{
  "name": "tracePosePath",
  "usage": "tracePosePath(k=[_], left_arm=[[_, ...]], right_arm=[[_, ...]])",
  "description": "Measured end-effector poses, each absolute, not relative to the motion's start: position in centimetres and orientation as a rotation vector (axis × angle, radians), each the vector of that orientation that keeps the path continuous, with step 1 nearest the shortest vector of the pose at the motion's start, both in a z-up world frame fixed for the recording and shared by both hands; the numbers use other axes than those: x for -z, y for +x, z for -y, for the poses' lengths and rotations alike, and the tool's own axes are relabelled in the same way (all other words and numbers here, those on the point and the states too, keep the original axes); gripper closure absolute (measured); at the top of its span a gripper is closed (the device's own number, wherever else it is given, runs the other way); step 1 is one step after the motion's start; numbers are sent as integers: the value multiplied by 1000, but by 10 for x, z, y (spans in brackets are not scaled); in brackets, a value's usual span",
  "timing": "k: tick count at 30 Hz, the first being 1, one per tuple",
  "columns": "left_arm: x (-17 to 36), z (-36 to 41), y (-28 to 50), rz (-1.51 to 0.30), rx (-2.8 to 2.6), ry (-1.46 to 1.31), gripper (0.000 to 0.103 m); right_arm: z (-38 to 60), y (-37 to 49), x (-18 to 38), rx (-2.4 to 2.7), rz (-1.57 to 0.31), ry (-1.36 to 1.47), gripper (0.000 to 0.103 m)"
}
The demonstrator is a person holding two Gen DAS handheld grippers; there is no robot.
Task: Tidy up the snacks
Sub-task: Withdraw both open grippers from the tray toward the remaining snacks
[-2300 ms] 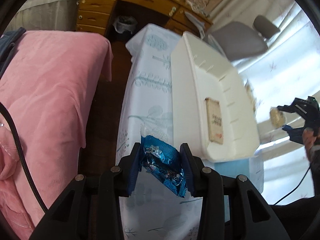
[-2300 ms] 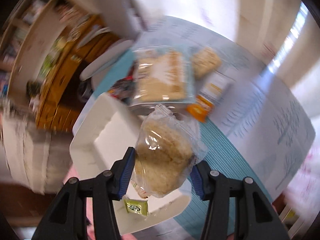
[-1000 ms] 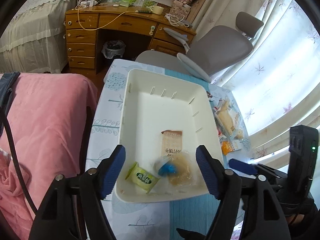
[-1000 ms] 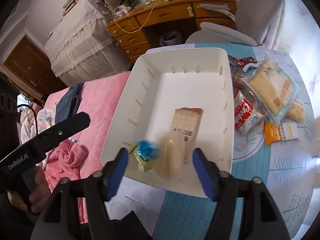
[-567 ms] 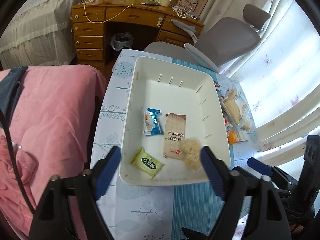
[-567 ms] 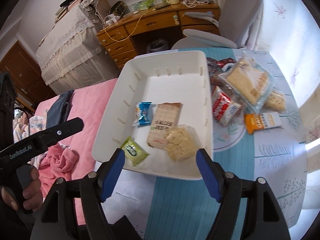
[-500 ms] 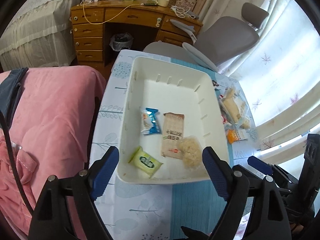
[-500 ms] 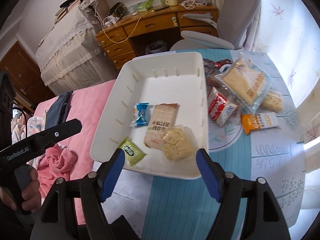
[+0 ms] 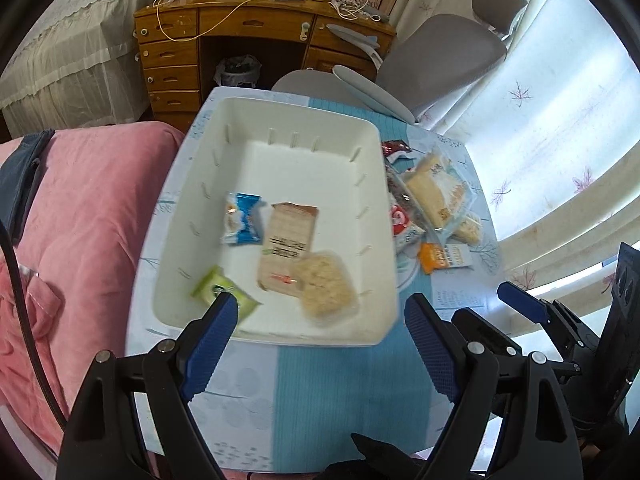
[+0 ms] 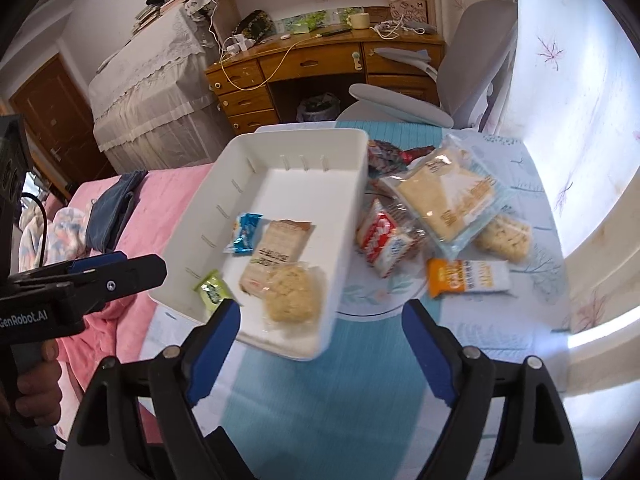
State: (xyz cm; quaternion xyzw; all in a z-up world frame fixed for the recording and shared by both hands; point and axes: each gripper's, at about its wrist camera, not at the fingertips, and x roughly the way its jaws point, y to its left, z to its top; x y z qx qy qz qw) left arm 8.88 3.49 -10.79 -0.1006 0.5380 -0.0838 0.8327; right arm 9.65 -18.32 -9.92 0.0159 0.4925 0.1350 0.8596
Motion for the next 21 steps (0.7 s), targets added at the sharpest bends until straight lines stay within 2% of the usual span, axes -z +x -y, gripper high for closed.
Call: tracePosePath(k=[12,21], left_arm=[[114,45,101,-1186,153,-263,18],[108,84,128,-1206,130,-198,18]], right_arm=[[262,103,111,-293,-1029,-35,19],[308,118,122,-246,-995,-33,19]])
